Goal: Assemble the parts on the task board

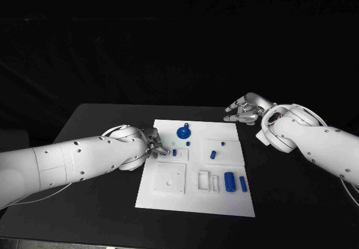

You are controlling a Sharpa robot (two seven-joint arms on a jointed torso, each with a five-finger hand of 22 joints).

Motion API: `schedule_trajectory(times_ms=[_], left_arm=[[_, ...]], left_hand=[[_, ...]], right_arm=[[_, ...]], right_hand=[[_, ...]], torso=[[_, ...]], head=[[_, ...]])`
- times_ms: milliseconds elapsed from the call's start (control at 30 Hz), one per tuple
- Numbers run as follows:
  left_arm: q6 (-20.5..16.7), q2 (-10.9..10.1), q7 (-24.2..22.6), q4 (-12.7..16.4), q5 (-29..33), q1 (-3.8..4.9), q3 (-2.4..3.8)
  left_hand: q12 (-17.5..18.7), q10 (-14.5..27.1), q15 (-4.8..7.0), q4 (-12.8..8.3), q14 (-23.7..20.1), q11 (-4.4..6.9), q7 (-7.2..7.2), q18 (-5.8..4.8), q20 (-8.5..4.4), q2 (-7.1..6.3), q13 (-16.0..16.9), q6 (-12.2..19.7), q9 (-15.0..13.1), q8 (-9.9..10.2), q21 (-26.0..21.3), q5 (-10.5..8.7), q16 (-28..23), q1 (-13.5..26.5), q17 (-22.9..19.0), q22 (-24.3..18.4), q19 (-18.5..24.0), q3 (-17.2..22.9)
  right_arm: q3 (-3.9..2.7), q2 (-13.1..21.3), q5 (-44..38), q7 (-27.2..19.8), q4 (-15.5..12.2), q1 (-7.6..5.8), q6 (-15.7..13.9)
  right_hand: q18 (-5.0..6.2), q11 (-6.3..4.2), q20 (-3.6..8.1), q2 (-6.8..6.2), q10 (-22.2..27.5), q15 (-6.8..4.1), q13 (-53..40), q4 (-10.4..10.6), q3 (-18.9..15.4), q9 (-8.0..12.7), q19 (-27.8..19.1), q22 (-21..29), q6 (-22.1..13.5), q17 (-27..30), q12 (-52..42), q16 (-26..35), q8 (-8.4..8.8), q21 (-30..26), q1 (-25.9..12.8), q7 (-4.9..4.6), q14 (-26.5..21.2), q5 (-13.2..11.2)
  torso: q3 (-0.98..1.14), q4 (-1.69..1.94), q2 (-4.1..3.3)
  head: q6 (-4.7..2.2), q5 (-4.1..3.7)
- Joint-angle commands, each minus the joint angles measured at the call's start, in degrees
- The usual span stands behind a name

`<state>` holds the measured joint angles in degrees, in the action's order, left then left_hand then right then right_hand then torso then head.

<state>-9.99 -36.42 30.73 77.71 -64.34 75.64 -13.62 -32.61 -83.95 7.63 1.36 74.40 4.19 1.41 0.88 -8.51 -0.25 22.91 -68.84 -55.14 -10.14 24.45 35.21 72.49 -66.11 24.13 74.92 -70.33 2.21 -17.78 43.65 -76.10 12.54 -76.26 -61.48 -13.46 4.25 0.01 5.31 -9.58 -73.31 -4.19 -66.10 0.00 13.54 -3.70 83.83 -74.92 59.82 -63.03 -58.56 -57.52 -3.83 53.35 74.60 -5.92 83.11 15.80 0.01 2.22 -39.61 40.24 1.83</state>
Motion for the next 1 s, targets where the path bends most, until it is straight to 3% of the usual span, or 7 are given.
schedule_trajectory(times_ms=[33,233,567,933,1000], left_arm=[[1.2,0.2,0.1,0.1,0.6,-0.25,-0.13],[1.0,0.2,0.2,-0.2,0.6,-0.25,-0.13],[1.0,0.2,0.2,-0.4,0.6,-0.25,-0.12],[1.5,-0.3,-0.1,0.0,0.6,-0.26,-0.11],[1.7,-0.4,-0.1,0.2,0.7,-0.26,-0.11]], left_hand=[[0.1,-2.4,0.06,0.9,0.3,0.37,0.8,-0.88,0.07,-0.74,0.0,-1.2,-0.1,-0.2,-0.3,-0.62,-0.4,-0.1,-0.1,1.1,-0.4,-0.4],[0.1,-2.3,0.05,4.1,0.3,0.35,0.82,-0.88,0.09,-1.62,0.0,-1.3,-0.1,-0.3,-0.5,-1.4,-0.4,-0.9,-0.1,1.1,-0.4,-2.1],[0.3,-2.3,-0.02,8.9,0.2,0.29,0.77,-0.88,0.16,-4.32,0.0,-1.5,-0.3,-0.4,-0.7,-2.35,-0.6,-1.1,-0.3,1.1,-0.4,-3.9],[1.3,-1.9,-0.3,11.0,-0.5,-0.01,0.3,-0.88,0.42,-7.49,-0.2,-1.0,0.3,0.2,-1.4,-3.78,-1.2,-1.8,-0.7,1.0,0.0,-3.8],[1.6,-1.6,-0.42,10.9,-0.8,-0.14,0.05,-0.88,0.52,-7.82,-0.3,-0.7,0.8,0.5,-1.6,-5.24,-1.4,-1.8,-0.9,1.0,0.2,-4.0]], right_arm=[[-0.02,0.0,-0.2,-0.1,0.0,0.03,0.6],[-0.02,0.0,-0.2,-0.2,0.0,0.03,0.6],[-0.02,0.1,-0.2,-0.2,0.0,0.03,0.5],[-0.02,0.1,-0.2,-0.2,0.0,0.1,0.5],[-0.02,0.1,-0.2,-0.2,0.0,0.15,0.5]], right_hand=[[0.68,-0.14,-0.22,0.12,0.2,0.14,0.0,0.1,0.1,0.1,2.0,-6.6,0.2,0.0,0.0,0.2,0.28,-0.2,-0.5,-0.19,0.0,0.4],[0.68,-0.14,-0.22,0.12,0.2,0.14,0.0,0.1,0.1,0.1,2.0,-6.6,0.2,0.0,0.0,0.2,0.28,-0.2,-0.5,-0.19,0.0,0.4],[0.7,-0.13,-0.22,0.09,0.2,0.14,0.0,0.2,0.1,0.1,2.0,-6.6,0.2,0.0,0.1,0.3,0.27,-0.3,-0.5,-0.2,0.0,0.5],[0.7,-0.13,-0.22,0.08,0.2,0.14,0.0,0.2,0.1,0.1,2.0,-6.6,0.2,0.0,0.1,0.3,0.27,-0.4,-0.5,-0.2,-0.1,0.5],[0.7,-0.13,-0.22,0.08,0.2,0.14,0.0,0.2,0.1,0.1,2.0,-6.6,0.2,0.0,0.1,0.3,0.27,-0.4,-0.5,-0.2,-0.1,0.5]], torso=[[-0.02,-0.01,0.03],[0.02,-0.02,0.02],[0.01,0.0,0.0],[-0.05,0.0,0.06],[-0.06,-0.01,0.06]], head=[[-0.07,-0.01],[-0.11,-0.04],[-0.11,-0.15],[-0.2,-0.19],[-0.2,-0.18]])
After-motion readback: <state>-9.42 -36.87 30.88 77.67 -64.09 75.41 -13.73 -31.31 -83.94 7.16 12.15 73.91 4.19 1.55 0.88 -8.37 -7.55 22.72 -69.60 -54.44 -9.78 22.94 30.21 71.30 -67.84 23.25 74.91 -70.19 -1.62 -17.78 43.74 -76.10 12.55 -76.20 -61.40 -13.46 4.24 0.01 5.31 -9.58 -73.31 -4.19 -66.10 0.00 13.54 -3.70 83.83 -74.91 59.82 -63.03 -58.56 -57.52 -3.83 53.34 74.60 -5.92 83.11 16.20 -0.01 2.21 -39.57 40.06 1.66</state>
